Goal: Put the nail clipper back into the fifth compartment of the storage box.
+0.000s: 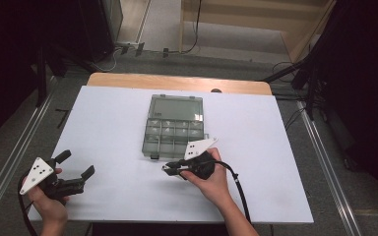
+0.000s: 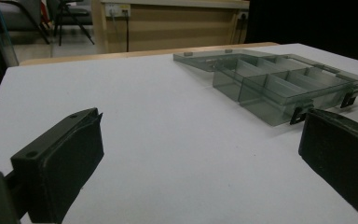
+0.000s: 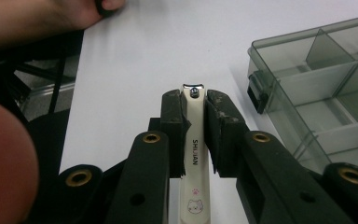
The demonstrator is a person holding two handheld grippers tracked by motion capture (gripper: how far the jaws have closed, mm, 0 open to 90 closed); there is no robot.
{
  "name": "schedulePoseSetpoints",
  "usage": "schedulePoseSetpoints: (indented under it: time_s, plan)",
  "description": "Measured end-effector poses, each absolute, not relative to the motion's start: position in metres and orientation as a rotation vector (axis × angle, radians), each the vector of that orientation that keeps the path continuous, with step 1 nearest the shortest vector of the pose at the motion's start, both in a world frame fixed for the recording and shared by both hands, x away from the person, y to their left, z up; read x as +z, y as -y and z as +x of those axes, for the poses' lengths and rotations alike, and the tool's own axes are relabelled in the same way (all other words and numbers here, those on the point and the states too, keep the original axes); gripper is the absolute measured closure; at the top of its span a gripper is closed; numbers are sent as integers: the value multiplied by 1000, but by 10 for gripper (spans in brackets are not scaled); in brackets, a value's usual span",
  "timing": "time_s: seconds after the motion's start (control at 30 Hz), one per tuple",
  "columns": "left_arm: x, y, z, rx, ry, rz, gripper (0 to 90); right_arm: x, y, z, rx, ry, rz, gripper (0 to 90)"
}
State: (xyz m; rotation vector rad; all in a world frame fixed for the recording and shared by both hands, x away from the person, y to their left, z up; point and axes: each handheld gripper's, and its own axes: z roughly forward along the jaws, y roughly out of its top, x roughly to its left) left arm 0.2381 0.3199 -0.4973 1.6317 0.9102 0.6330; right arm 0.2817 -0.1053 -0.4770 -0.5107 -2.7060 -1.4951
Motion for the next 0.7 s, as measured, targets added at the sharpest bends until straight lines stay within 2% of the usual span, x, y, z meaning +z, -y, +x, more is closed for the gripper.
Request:
schedulePoseSetpoints:
  time_s: [0.7]
  plan:
    - [-497, -320, 238, 633, -910, 1632, 0, -462, 101, 289, -1588, 2699, -575, 794]
